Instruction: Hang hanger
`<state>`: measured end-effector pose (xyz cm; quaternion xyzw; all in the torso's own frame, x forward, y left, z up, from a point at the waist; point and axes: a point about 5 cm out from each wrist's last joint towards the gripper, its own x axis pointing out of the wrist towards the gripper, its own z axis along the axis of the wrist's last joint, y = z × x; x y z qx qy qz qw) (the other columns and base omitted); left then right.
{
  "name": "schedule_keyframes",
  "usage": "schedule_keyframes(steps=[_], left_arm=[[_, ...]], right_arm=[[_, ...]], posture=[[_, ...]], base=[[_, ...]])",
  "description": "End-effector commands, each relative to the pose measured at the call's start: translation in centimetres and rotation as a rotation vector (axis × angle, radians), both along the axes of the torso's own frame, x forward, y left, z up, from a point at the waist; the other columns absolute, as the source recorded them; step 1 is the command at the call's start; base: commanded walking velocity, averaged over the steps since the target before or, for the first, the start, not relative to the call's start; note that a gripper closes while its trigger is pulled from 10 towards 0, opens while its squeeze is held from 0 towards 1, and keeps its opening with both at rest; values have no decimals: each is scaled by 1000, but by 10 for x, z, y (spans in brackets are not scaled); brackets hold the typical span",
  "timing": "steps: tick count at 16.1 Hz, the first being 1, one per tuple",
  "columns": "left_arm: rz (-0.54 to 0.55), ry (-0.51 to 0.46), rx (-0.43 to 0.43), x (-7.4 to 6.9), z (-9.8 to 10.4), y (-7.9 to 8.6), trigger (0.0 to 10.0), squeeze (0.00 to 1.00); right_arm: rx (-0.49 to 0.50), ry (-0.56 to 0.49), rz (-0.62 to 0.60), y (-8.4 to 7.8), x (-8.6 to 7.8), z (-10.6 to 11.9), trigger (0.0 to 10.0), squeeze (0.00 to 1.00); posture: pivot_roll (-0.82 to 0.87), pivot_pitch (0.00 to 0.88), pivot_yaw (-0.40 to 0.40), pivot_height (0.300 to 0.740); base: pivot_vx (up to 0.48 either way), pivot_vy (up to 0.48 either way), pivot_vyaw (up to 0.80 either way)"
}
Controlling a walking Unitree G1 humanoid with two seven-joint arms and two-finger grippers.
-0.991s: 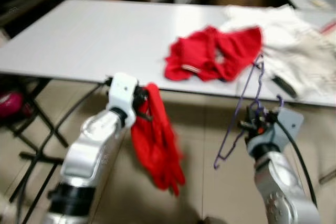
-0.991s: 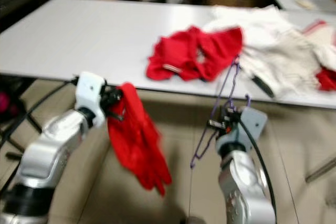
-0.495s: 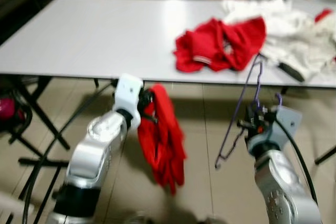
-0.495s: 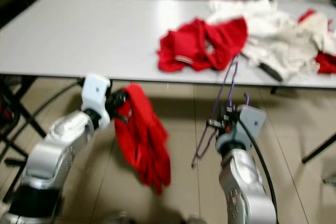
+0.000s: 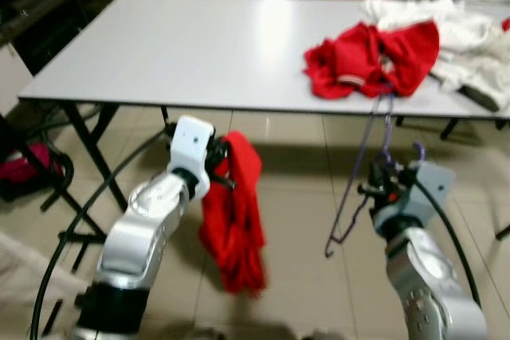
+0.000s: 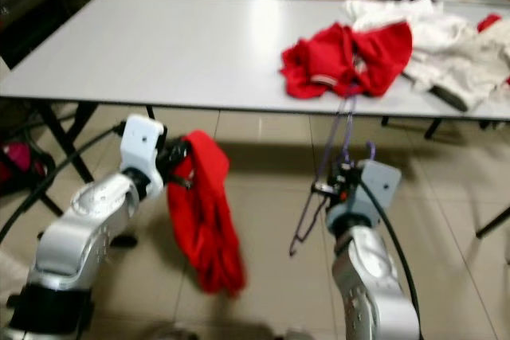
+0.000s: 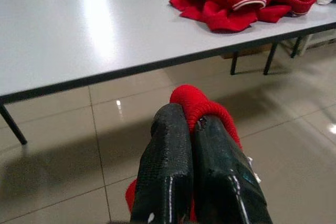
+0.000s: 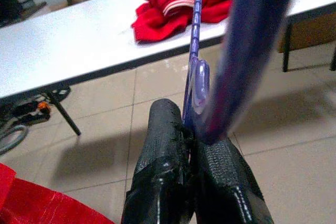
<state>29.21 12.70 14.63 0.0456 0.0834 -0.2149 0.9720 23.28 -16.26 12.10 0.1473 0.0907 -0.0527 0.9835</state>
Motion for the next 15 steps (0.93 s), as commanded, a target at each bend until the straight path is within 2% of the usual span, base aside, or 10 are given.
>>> schedule_keyframes(steps=[1,4,10,12,15], left_arm=[[7,-36,6,1,8,5,10000,0],[6,-38,8,2,8,4,10000,0],[21,-51,-40,3,13,3,10000,0],[29,-59,-21,5,13,4,10000,0],[36,-76,-55,7,19,3,10000,0]], right_arm=[[7,-14,19,4,2,4,10000,0],[5,-12,23,5,1,3,10000,0],[-1,-9,23,4,0,3,10000,0],[-46,-23,45,3,2,5,10000,0],[-70,-35,70,-1,4,9,10000,0]], posture=[[-23,31,24,740],[-23,27,25,740],[-27,24,27,740],[-28,24,24,740],[-30,27,16,740]], base=[[0,379,0],[0,380,0],[0,0,0],[0,0,0],[0,0,0]])
